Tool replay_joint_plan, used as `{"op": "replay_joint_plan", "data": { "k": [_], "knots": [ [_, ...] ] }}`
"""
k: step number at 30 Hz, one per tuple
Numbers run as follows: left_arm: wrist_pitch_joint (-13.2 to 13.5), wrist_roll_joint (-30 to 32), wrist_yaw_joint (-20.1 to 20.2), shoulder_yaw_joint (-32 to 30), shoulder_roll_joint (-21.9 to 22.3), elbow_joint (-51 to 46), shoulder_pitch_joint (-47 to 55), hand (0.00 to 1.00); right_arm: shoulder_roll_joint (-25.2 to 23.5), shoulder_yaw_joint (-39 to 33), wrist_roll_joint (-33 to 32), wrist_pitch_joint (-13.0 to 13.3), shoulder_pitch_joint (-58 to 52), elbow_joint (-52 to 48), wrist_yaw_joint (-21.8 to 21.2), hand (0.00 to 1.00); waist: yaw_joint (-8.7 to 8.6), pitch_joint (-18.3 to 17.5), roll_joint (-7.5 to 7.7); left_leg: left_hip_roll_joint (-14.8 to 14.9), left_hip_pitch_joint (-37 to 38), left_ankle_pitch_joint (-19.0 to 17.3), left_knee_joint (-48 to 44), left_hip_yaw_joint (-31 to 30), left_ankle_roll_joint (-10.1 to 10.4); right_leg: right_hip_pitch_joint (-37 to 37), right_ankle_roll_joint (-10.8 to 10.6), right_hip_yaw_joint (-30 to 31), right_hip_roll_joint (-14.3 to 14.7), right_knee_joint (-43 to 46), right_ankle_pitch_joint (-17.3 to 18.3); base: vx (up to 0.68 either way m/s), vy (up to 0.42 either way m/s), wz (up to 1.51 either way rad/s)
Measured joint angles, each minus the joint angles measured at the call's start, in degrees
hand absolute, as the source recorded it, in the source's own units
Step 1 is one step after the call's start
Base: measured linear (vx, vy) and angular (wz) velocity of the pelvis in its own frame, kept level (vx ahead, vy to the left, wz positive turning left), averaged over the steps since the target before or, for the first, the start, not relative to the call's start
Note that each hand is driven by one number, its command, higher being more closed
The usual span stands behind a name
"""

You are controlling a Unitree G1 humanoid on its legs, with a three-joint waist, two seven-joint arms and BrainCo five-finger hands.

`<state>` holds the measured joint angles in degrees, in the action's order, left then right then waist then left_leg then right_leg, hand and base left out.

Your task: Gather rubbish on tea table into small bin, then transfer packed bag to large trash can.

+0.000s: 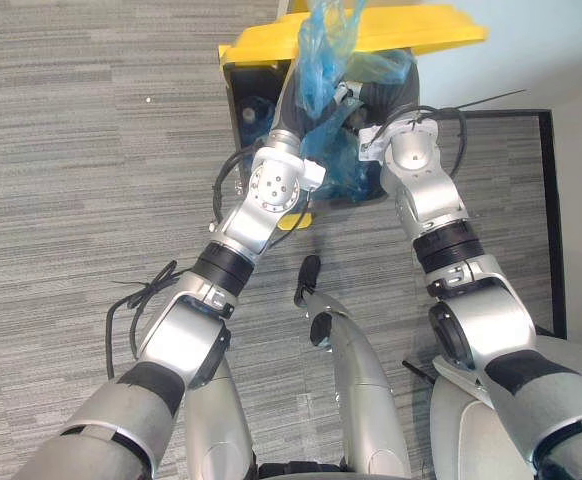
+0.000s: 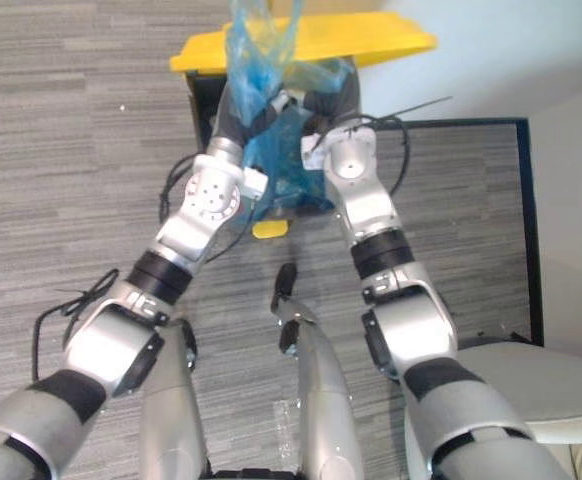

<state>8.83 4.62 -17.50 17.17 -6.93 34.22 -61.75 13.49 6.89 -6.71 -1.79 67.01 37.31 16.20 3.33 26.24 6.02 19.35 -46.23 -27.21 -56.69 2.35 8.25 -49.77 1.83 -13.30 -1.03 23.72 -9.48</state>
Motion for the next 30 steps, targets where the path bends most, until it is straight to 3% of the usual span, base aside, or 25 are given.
{"op": "replay_joint_plan", "data": {
  "k": [3,6,9,25,30],
  "knots": [
    [-0.8,0.9,0.1,-1.7,0.7,2.1,-0.4,0.00,0.0,0.0,0.1,0.0,1.3,0.9,0.2,0.00,-0.31,0.0,-0.02,0.1,-0.1,0.0,-0.2,0.1,0.0,-0.1,0.0,0.1,0.1,0.0,-0.1,-0.05,-0.056,-0.04],
    [-6.8,0.9,0.2,-4.9,0.5,11.0,1.3,0.00,0.0,-0.2,0.0,-0.4,3.4,2.3,0.3,0.00,-1.24,1.0,-0.53,0.0,-0.1,0.0,-0.1,0.2,0.0,-0.2,0.1,0.1,0.2,-0.1,-0.2,-0.03,-0.044,-0.03],
    [-7.7,1.0,0.3,-4.8,0.3,11.0,2.5,0.00,0.0,-0.8,0.0,-0.4,4.7,2.0,0.3,0.00,-1.30,2.4,-0.53,0.0,0.1,0.1,0.0,0.3,0.2,-0.2,0.6,0.2,0.2,0.1,-0.6,-0.01,-0.024,-0.01],
    [-7.2,2.0,-0.1,-2.4,1.0,7.9,5.3,0.00,-0.8,-1.1,2.3,-0.4,4.6,1.8,0.4,0.00,-1.49,2.4,-0.89,-1.0,4.9,0.2,2.4,1.1,-0.1,3.9,0.7,1.3,-0.1,-1.2,-0.5,-0.03,-0.021,0.01],
    [-7.1,1.8,-0.1,-2.1,0.9,7.9,5.4,0.00,-1.7,-1.1,2.3,-0.9,4.2,1.8,0.4,0.00,-1.59,2.4,-0.95,-0.9,6.9,0.9,3.9,1.9,0.9,5.0,1.1,1.4,0.1,-1.8,-0.8,0.00,-0.046,-0.07]
  ]
}}
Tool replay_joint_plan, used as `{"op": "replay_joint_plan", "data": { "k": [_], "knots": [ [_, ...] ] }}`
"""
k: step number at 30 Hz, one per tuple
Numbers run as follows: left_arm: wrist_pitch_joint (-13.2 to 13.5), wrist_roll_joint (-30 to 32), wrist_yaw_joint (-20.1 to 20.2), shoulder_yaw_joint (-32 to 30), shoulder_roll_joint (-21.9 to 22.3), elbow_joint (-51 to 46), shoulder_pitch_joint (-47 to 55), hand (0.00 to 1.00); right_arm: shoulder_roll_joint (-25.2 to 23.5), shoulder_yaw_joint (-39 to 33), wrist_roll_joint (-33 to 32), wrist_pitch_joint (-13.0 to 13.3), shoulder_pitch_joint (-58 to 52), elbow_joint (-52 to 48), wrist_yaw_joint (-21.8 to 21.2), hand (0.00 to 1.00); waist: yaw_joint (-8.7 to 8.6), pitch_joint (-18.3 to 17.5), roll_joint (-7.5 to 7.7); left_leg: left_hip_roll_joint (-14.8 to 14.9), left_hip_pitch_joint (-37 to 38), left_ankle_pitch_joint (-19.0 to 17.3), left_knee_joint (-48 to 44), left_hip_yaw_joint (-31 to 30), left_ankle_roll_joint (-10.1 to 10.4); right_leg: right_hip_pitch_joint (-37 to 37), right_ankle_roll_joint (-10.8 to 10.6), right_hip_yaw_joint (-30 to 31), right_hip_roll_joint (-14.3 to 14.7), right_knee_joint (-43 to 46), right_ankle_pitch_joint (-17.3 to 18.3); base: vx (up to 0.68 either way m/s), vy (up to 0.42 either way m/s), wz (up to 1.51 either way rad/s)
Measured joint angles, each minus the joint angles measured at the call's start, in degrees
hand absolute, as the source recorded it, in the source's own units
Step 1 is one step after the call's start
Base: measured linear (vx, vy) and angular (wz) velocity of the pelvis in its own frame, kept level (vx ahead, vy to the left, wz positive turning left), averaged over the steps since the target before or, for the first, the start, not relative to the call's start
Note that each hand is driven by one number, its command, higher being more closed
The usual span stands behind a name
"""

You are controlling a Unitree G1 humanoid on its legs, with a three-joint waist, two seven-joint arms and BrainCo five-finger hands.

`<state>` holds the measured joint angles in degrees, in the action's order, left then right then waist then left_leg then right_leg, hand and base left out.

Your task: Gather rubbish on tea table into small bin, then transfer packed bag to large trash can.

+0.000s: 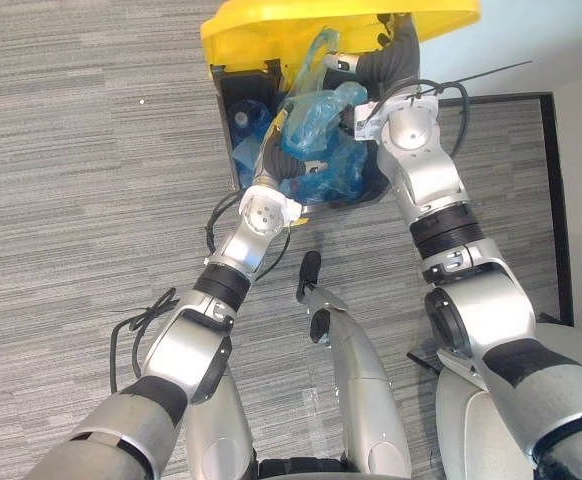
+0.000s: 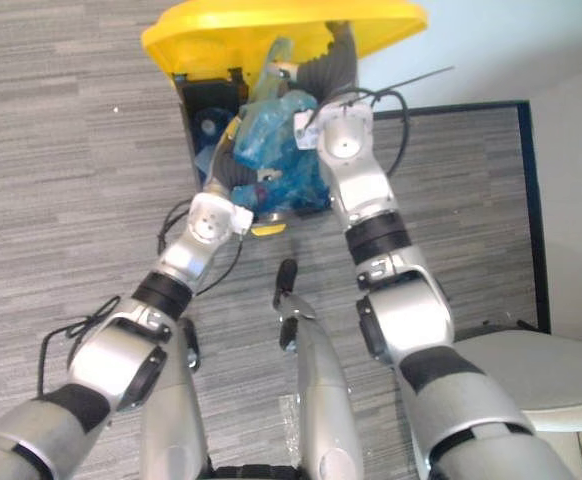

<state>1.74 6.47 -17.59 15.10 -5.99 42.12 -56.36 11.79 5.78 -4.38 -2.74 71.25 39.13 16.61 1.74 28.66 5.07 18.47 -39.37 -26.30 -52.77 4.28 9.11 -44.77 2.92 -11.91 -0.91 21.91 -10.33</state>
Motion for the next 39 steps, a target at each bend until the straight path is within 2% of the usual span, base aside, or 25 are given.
{"op": "replay_joint_plan", "data": {
  "k": [5,8,9,14,21,25,30,35,39],
  "knots": [
    [0.5,-3.0,-0.9,0.0,0.5,-2.8,1.3,0.00,-0.3,0.0,0.0,-0.1,-0.6,0.0,0.2,0.00,-0.24,-0.1,-0.12,0.0,2.5,0.1,1.4,0.0,0.1,2.5,0.1,-0.2,0.1,-0.9,0.1,-0.01,-0.023,0.04],
    [0.4,-3.0,-2.0,-0.1,1.0,-4.8,2.8,0.00,-0.4,0.0,1.2,-0.1,-2.2,0.0,0.3,0.00,0.13,-0.6,-1.20,-0.2,3.5,0.1,1.8,0.1,0.0,3.6,0.0,-0.3,0.0,-1.3,0.2,-0.04,-0.010,0.05],
    [0.2,-1.9,-2.6,-0.3,1.2,-5.6,3.7,0.00,-0.5,-0.1,2.2,-0.1,-3.3,0.0,0.3,0.00,0.33,-1.0,-1.88,-0.3,3.8,0.2,2.1,0.0,-0.1,3.9,-0.2,-0.3,-0.1,-1.3,0.4,-0.04,-0.013,0.07],
    [-0.1,3.5,-3.5,-0.5,1.2,-11.2,8.1,0.00,-0.8,-1.1,2.6,-0.1,-9.5,-2.2,0.3,0.00,1.30,-1.1,-2.06,-1.0,6.3,1.0,4.1,0.0,0.1,5.8,-0.1,-0.7,-0.6,-1.3,1.1,-0.03,-0.030,0.08],
    [0.1,4.8,-3.3,-0.6,0.0,-20.5,20.3,0.00,-0.8,-1.2,6.0,-0.4,-20.4,-2.8,-0.4,0.00,2.22,-2.0,-2.86,-1.7,9.6,1.7,6.2,-0.3,0.1,8.7,-0.1,-1.8,-1.7,-0.4,2.6,-0.04,-0.036,0.09],
    [0.6,4.7,-1.7,-1.5,-0.4,-23.5,29.0,0.00,-0.6,-1.3,7.4,-1.1,-26.5,-2.8,-1.1,0.00,3.84,-3.2,-3.73,-2.0,11.6,1.8,6.8,-0.3,0.1,9.7,-0.4,-1.8,-2.2,0.9,3.6,-0.04,-0.027,0.04],
    [0.8,2.3,2.2,-5.4,-1.8,-22.6,40.7,0.00,-1.6,-2.8,9.7,-1.4,-32.7,-2.8,-2.8,0.00,4.77,-3.5,-3.81,-2.5,15.7,1.6,7.6,-0.3,-0.2,13.3,-1.0,-1.9,-2.7,1.9,4.9,-0.04,-0.009,0.04],
    [0.5,2.3,4.3,-11.6,-2.1,-12.7,48.2,0.00,-4.1,-3.3,13.4,-1.8,-37.9,-2.8,-3.6,0.00,5.32,-4.6,-3.80,-3.2,19.4,1.5,7.6,1.3,-0.5,15.3,-1.3,-0.6,-2.9,2.3,5.0,-0.06,0.012,-0.11],
    [0.1,2.4,4.6,-13.6,-2.0,-5.8,50.3,0.00,-6.5,-3.2,15.1,-1.8,-43.3,-2.8,-4.8,0.00,4.71,-5.4,-3.66,-3.1,22.5,1.2,7.3,2.4,-0.9,17.7,-2.0,0.5,-3.0,3.1,5.3,-0.08,0.029,-0.15]
  ]
}}
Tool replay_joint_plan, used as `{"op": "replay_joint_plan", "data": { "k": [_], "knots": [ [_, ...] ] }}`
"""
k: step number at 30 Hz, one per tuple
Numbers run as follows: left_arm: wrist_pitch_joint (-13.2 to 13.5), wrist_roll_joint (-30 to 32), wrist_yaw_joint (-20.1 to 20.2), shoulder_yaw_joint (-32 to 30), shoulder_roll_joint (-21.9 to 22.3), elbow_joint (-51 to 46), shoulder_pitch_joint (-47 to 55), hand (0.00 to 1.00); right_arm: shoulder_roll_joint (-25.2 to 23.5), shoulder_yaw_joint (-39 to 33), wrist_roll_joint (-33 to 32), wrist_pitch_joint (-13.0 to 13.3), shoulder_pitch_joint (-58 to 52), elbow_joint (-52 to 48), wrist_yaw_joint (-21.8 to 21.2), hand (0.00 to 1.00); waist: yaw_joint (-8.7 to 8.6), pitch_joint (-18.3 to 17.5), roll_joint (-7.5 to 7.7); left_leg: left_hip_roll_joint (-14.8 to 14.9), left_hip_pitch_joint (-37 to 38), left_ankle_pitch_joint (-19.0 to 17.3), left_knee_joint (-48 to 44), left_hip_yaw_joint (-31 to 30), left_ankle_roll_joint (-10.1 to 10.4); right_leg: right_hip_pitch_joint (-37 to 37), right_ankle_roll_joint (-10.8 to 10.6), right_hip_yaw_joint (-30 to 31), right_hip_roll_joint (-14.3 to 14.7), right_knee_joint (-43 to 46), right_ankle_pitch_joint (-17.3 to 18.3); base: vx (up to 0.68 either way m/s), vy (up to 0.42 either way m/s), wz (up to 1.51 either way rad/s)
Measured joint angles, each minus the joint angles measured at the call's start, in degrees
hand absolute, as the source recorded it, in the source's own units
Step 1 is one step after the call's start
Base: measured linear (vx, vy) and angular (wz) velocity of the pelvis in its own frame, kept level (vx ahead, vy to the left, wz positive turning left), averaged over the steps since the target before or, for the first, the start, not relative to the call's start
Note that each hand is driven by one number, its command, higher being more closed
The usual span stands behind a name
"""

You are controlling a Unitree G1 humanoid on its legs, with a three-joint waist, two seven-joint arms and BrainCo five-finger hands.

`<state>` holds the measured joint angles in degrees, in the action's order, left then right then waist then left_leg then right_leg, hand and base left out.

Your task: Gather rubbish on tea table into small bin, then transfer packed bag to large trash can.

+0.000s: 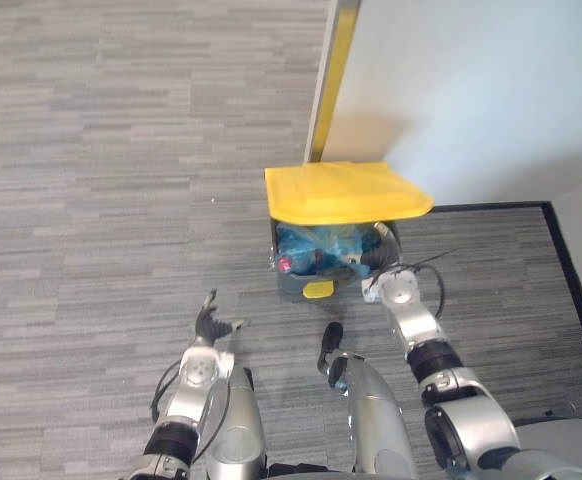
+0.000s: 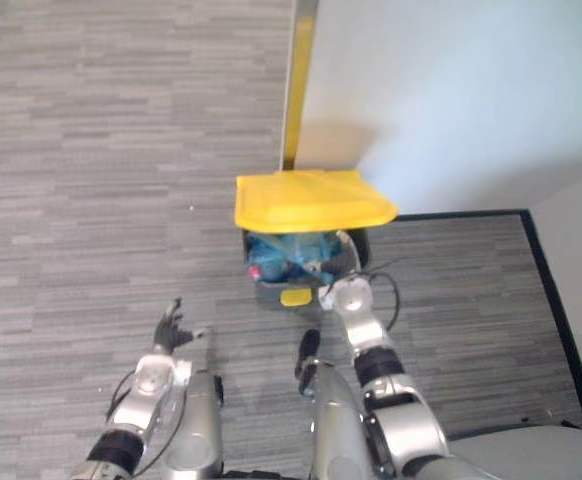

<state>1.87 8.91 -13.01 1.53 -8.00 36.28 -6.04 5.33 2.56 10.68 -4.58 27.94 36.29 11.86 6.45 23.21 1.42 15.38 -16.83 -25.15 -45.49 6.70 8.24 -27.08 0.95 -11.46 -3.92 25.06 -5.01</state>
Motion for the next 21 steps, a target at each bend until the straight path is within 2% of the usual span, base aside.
{"op": "replay_joint_plan", "data": {
  "k": [1,2,3,4,5,6,7,8,9,10,11,12,13,16,21],
  "knots": [
    [-0.3,0.1,1.0,-0.7,0.5,3.5,0.8,0.00,-1.6,0.5,0.7,0.1,-6.2,-1.9,-0.3,0.00,-0.41,-2.1,0.37,0.5,1.2,1.0,1.9,0.7,-0.5,1.4,-5.4,0.3,0.2,-4.0,0.8,-0.08,0.016,-0.27],
    [-0.4,0.1,1.0,-0.7,0.8,4.2,1.3,0.00,-2.4,0.8,0.6,0.2,-7.7,-1.9,-0.5,0.00,-0.65,-2.7,0.36,1.4,1.4,2.0,3.7,1.7,-0.7,0.9,-5.9,-0.3,0.1,-1.7,2.0,-0.12,0.004,-0.37],
    [-0.7,0.7,1.0,-1.1,1.0,5.4,2.1,0.00,-4.0,1.1,0.7,0.2,-10.3,-1.8,-0.7,0.00,-1.48,-3.7,0.70,1.6,2.4,3.3,6.0,2.5,-0.4,-0.9,-3.2,0.0,-1.0,8.6,5.0,-0.08,-0.026,-0.24],
    [-1.2,1.2,1.0,-1.7,1.2,6.9,3.0,0.00,-5.7,1.1,0.7,0.3,-13.6,-1.6,-1.0,0.00,-2.44,-5.0,1.48,1.7,3.9,4.5,8.3,2.9,-0.1,-0.5,-2.2,1.0,-1.5,17.8,9.0,-0.05,-0.065,-0.24],
    [-1.8,1.2,1.0,-2.9,1.6,8.2,4.2,0.00,-7.4,1.1,0.7,0.7,-17.4,-1.0,-1.6,0.00,-2.79,-6.6,2.13,1.7,5.2,5.5,10.5,3.7,0.4,2.5,-3.1,2.9,-1.6,22.5,13.9,0.03,-0.099,-0.19],
    [-2.0,1.3,1.0,-2.9,1.7,8.5,4.7,0.00,-8.0,1.1,0.7,1.0,-18.9,-0.6,-1.9,0.00,-3.00,-7.8,2.96,1.6,5.2,5.6,10.9,3.8,0.5,3.8,-3.6,3.6,-1.6,22.1,16.3,0.04,-0.160,-0.16],
    [-2.3,1.5,1.0,-3.0,1.9,8.9,4.9,0.00,-8.3,0.6,0.7,1.9,-21.9,1.0,-2.0,0.00,-3.45,-9.2,4.25,0.9,4.7,5.7,11.1,3.9,0.9,6.4,-5.1,3.6,-0.8,15.9,20.3,0.04,-0.139,-0.24],
    [-2.3,1.7,1.1,-3.5,3.5,10.0,4.8,0.00,-8.2,-0.3,0.7,2.0,-23.4,4.4,-2.2,0.00,-3.02,-10.5,3.03,1.3,4.8,6.6,13.3,3.2,0.3,9.2,-3.2,3.2,1.9,6.6,19.7,0.04,-0.101,-0.29],
    [-2.3,1.7,1.1,-3.7,4.8,10.5,5.3,0.00,-7.6,-1.0,0.7,1.9,-24.2,5.9,-2.2,0.00,-3.21,-11.1,1.89,2.1,4.8,7.4,15.7,2.9,-0.9,10.4,-2.5,2.5,2.8,4.4,18.1,0.01,-0.019,-0.60],
    [-2.0,1.8,1.2,-5.0,6.6,10.4,6.2,0.00,-7.7,-2.8,0.6,1.9,-26.4,7.7,-2.2,0.00,-3.19,-11.9,2.03,0.8,7.1,9.3,19.6,4.8,-0.2,10.3,-1.2,1.9,1.4,10.1,19.1,0.01,0.043,-0.37],
    [-2.2,1.9,1.1,-5.1,6.8,11.0,6.8,0.00,-8.1,-4.2,0.6,2.0,-28.8,9.3,-2.1,0.00,-3.99,-13.5,3.70,-1.1,7.6,10.5,21.6,5.4,1.1,13.0,-3.3,4.2,0.2,6.1,21.2,0.03,0.000,-0.29],
    [-2.2,2.1,1.2,-5.0,7.5,13.1,5.7,0.00,-7.3,-5.1,0.6,2.0,-29.5,13.7,-2.1,0.00,-4.33,-13.9,3.25,-1.1,8.0,12.0,23.8,5.3,1.1,14.4,-1.9,4.1,1.1,1.8,20.4,0.05,0.004,-0.09],
    [-2.1,2.1,1.2,-5.1,7.7,13.9,5.3,0.00,-7.0,-6.1,0.4,2.0,-29.2,14.9,-2.2,0.00,-4.26,-14.5,2.86,-1.0,8.0,13.0,25.4,5.5,1.3,14.3,-1.6,4.1,1.5,-0.5,19.0,0.04,0.002,-0.14],
    [-2.1,2.1,1.2,-5.0,7.4,16.4,4.3,0.00,-6.3,-7.7,0.4,2.3,-27.6,19.6,-2.2,0.00,-4.64,-15.0,2.35,-2.3,10.3,17.0,32.2,6.2,1.1,15.2,-1.9,4.7,1.9,-5.2,16.1,0.04,0.019,-0.02],
    [-2.1,1.6,1.2,-4.9,6.5,19.7,5.8,0.00,-5.0,-10.7,0.2,2.3,-27.3,22.2,-2.2,0.00,-4.82,-16.2,0.85,-4.9,14.1,19.3,38.5,7.1,-0.2,18.4,-3.2,5.3,0.5,-10.5,13.8,0.06,0.078,0.02]
  ]
}}
